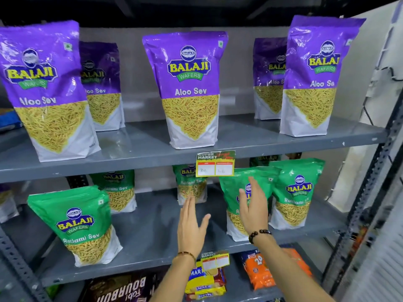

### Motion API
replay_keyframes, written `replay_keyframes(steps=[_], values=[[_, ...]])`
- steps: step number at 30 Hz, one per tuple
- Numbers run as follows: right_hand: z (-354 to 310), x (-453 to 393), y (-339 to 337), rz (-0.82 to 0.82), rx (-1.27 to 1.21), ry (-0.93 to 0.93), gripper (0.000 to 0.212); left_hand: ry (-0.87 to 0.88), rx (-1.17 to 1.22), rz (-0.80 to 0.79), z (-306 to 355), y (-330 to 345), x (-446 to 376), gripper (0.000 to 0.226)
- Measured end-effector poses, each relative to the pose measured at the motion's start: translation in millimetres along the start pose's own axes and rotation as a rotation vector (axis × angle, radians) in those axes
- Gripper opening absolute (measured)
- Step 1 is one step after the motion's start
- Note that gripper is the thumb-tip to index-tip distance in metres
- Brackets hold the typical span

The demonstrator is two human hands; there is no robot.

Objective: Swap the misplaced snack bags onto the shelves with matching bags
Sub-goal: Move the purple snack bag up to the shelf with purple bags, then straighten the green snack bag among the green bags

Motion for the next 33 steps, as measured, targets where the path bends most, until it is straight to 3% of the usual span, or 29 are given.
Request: replay_keyframes(steps=[7, 10, 15, 20, 24, 33], values=[[104, 17, 8, -0.195, -0.012, 0.391, 0.053, -0.232, 0.049, -0.308, -40, 83, 22, 0.08], [136, 16, 16, -0.296, -0.075, 0.543, 0.067, -0.306, 0.085, -0.366, -45, 108, 21, 0.083], [163, 6, 29, -0.436, -0.156, 0.632, 0.087, -0.361, 0.169, -0.438, -45, 145, 10, 0.08], [177, 0, 37, -0.405, -0.266, 0.693, 0.08, -0.383, 0.209, -0.48, -48, 164, -1, 0.074], [176, 2, 52, -0.387, -0.313, 0.695, 0.081, -0.412, 0.257, -0.464, -63, 160, -6, 0.063], [140, 24, 132, -0.594, -0.293, 0.62, 0.062, -0.55, 0.278, -0.212, -130, 79, -6, 0.053]])
Point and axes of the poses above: each hand's wrist, its own x-axis away from the middle knuckle, its own y-axis out of the palm, z = x × y, the point moved 9 cm from there along -x, towards the middle knuckle, and after that the axes turned 3 degrees about y, right-handed, at the moved point
